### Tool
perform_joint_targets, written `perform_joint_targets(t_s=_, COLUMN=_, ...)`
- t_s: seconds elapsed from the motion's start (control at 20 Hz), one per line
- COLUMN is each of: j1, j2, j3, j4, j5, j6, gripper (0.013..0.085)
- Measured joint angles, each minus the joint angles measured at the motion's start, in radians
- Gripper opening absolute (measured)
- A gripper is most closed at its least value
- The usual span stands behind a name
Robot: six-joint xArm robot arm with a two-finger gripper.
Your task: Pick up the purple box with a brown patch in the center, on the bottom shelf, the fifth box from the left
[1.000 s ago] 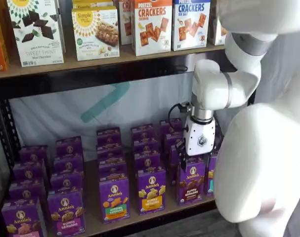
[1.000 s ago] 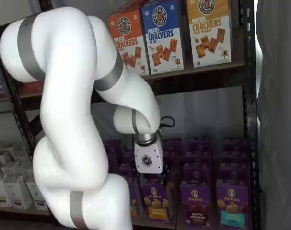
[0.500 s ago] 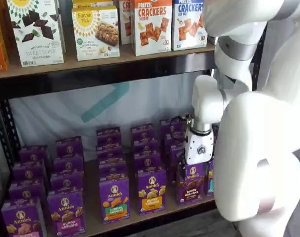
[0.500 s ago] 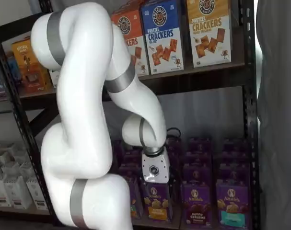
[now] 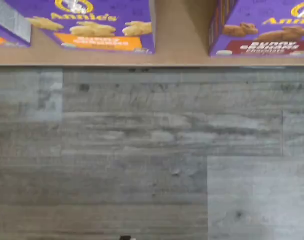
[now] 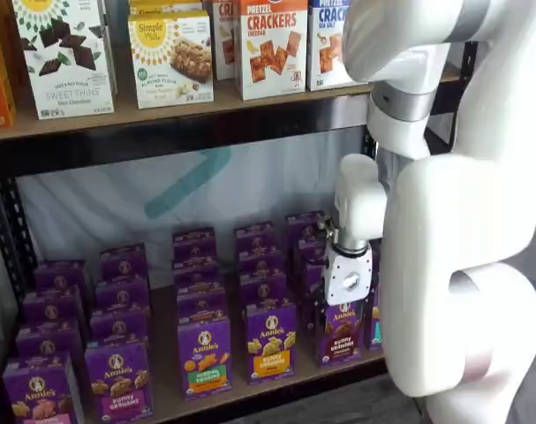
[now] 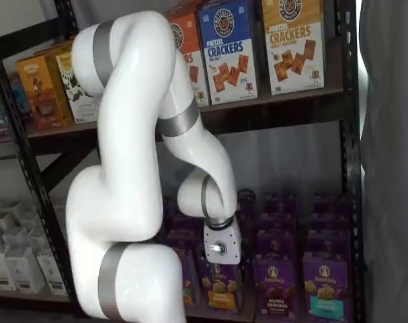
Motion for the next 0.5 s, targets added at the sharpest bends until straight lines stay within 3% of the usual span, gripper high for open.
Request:
perform_joint_targets(t_s=0.1, j1=0.002, j2=0.046, j3=-0.027, j4=-0.015, j5=-0.032, j6=0.016, gripper=0.0850)
perform_joint_targets(t_s=0.25, j1=0.006, j2=0.107, j3=-0.080, j4=0.001, j5=-0.042, j6=0.003, gripper=0.0850)
perform_joint_targets(t_s=0.5, j1=-0.010, j2=0.193, j3=-0.175, j4=-0.080, j5=-0.021, j6=0.067, gripper=0.0850)
